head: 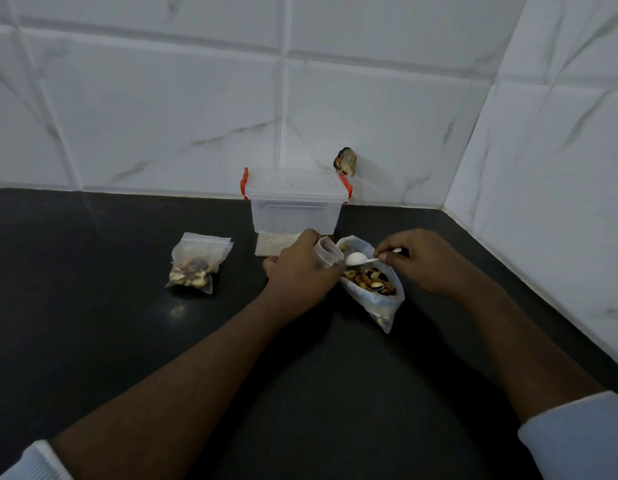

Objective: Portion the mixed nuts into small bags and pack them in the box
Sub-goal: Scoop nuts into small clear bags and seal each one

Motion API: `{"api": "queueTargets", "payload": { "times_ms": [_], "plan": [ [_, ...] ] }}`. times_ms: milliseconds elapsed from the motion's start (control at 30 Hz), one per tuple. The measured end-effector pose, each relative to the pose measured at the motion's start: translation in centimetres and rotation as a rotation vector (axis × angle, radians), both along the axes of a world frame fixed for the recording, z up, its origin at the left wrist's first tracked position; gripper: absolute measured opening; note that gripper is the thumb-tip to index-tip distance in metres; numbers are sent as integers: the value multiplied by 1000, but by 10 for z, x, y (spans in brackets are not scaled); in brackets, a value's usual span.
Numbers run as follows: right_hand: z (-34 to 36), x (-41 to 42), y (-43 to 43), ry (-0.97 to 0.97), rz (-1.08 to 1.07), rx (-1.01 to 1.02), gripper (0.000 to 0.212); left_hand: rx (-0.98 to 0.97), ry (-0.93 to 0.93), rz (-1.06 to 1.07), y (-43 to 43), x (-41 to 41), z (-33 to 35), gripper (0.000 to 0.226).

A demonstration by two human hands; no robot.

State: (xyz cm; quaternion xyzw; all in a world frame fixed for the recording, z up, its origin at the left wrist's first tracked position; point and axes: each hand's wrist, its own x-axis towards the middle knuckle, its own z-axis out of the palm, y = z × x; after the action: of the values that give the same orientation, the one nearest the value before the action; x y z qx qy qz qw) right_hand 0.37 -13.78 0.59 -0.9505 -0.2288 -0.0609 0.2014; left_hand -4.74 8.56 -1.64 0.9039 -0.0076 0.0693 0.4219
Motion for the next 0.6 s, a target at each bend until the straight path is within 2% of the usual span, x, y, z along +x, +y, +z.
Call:
{"api": "queueTargets", "payload": {
  "times_ms": [133,300,467,600],
  "plan": [
    [11,1,-11,-31,-70,-55,19,-34,-11,-5,1,1,-2,37],
    [9,-2,-11,48,-96,9,19,-17,-20,14,0,-1,-1,36],
    [0,-1,2,138,-164,254,18,-12,-17,23,-2,-3,1,40],
    [-6,1,0,385,-290,574,17,-38,-17,14,-1,-1,0,37]
  ]
}}
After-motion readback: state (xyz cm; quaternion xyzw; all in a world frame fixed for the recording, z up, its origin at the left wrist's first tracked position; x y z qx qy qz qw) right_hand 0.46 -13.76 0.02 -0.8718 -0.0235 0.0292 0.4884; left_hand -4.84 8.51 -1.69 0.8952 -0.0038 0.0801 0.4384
